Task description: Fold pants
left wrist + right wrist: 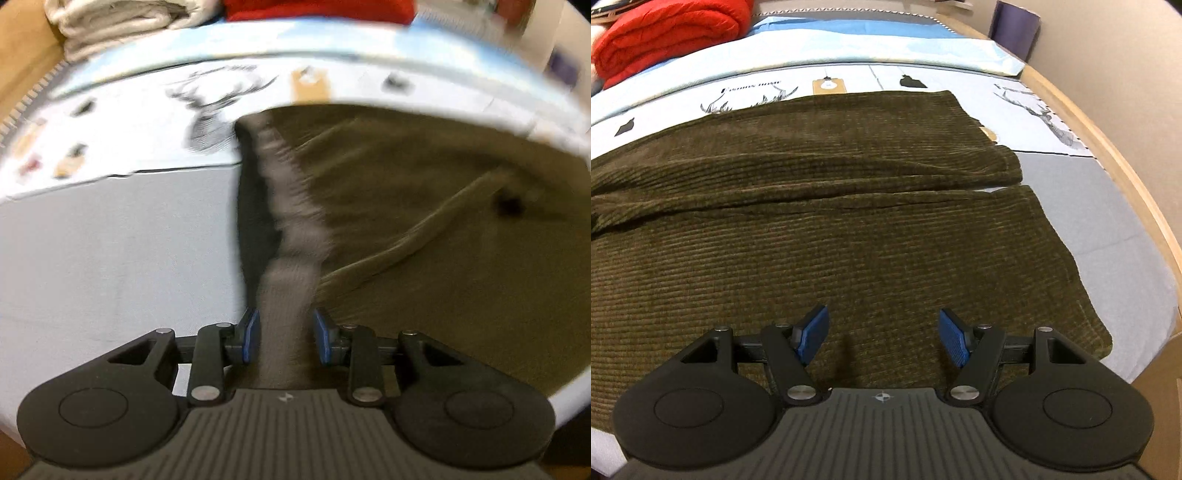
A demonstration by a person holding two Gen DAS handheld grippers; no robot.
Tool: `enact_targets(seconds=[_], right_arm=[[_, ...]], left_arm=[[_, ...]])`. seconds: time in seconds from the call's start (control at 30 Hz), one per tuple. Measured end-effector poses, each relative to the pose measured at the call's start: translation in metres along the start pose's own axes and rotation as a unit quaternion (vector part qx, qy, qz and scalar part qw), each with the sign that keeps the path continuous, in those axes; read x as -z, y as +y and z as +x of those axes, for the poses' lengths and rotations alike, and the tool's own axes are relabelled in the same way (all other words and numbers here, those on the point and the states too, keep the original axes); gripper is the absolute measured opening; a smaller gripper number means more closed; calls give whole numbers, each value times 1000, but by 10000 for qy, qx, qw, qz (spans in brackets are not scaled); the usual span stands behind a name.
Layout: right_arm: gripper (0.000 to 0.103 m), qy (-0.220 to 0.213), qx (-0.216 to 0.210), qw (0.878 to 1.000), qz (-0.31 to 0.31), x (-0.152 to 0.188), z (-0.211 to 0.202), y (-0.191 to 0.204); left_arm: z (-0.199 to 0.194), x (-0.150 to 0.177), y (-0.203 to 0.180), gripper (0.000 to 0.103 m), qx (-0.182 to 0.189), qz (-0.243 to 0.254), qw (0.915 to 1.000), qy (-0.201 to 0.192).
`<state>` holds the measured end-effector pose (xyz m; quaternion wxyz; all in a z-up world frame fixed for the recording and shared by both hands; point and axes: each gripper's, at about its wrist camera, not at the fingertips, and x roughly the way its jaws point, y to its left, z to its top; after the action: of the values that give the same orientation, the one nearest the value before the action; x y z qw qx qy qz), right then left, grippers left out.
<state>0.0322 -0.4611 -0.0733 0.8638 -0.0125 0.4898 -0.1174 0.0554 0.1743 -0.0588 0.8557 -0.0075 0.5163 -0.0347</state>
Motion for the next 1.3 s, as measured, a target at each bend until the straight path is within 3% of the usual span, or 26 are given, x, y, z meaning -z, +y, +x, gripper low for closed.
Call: enact_targets(seconds=[0.1,0.17,0.2,0.23,0.37,0.53,0.77,1.0,1.07,1.13,1.2,1.27,1.3], right_arm=[[67,7,-1,9999,-126,-2,2,7],[67,-33,-21,9998,-214,-4,0,13],[67,-63,-36,9996,-258,-5,-1,15],[67,-101,-45,9995,-310,-6,-2,18],[67,-278,-9,9988,-410,-7,-7,23],[67,-808,25,9963,-275,-14,-26,21],[67,-1277,98,9916,-148,-19,-40,22],[67,-1459,217,9890,-101,-23,-43,24],[67,-1535,246,9878,-82,-24,-44,25],[65,-1587,298,9868,-77,-25,-44,26],[58,-1674,279,9855,-22,-28,-45,25],[37,-1719,75,9851,93,-30,-45,21],[32,-1700,-33,9853,163,-32,-44,19]], left_arm=[[5,2,-7,36,436,111,9988,180],[20,8,-11,36,239,311,9972,629],[33,12,-10,30,-20,347,9943,1004],[38,15,-10,28,-81,396,9928,1127],[25,12,-18,31,-75,522,9954,799],[5,2,-23,49,212,311,9991,172],[7,-14,-31,61,-161,-5,9997,-156],[6,-35,-23,61,-431,-343,9976,-414],[1,-38,-23,46,-389,-416,9966,-589],[1,-43,-25,0,-200,-397,9968,-669],[7,-53,-29,0,-116,-336,9974,-620],[11,-69,-35,0,-172,-254,9971,-695],[13,-78,-37,0,-157,-299,9965,-768]])
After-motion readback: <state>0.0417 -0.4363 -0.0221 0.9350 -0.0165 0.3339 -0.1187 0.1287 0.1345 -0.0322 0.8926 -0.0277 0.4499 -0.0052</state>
